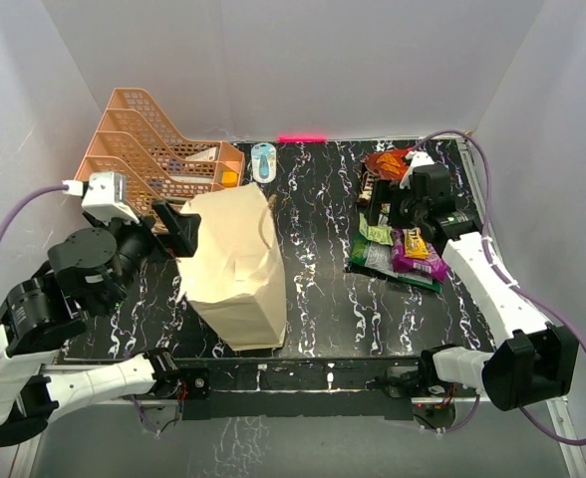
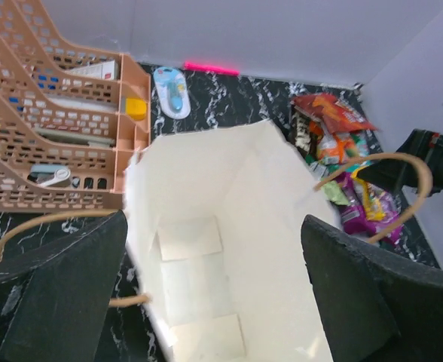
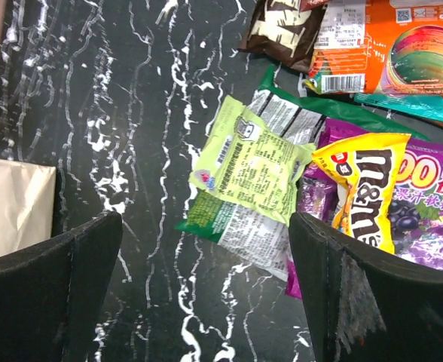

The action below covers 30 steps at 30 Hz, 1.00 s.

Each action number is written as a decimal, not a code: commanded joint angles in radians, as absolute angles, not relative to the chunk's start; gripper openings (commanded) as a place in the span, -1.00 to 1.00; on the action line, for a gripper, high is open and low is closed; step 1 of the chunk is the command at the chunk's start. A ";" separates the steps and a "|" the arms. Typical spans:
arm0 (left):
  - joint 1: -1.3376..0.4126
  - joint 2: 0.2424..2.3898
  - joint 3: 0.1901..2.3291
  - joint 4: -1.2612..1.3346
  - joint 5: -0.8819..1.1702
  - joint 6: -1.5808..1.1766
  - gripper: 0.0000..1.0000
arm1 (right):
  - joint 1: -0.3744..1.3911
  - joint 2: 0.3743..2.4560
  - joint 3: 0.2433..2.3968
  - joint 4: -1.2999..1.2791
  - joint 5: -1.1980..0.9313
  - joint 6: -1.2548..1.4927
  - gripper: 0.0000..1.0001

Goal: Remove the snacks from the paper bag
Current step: Reset both arms

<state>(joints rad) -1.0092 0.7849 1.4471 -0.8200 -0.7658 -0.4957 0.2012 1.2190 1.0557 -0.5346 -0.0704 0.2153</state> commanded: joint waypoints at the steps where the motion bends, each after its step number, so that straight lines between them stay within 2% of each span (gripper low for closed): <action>1: -1.006 0.825 1.573 -0.817 -0.724 -0.422 0.97 | 0.199 1.134 1.210 -0.539 -0.126 0.285 0.96; 8: -1.006 0.956 1.808 -0.679 -0.696 -0.152 0.97 | 0.199 1.047 1.574 -0.699 -0.176 0.195 0.96; 13: -1.005 0.973 1.869 -0.495 -0.627 -0.045 0.97 | 0.200 0.997 1.786 -0.764 -0.126 0.172 0.96; 19: -1.005 0.966 1.869 -0.435 -0.580 -0.026 0.97 | 0.198 0.957 1.877 -0.770 -0.056 0.161 0.96; 30: -1.006 0.926 1.856 -0.425 -0.593 -0.029 0.97 | 0.200 0.958 1.927 -0.735 -0.059 0.181 0.96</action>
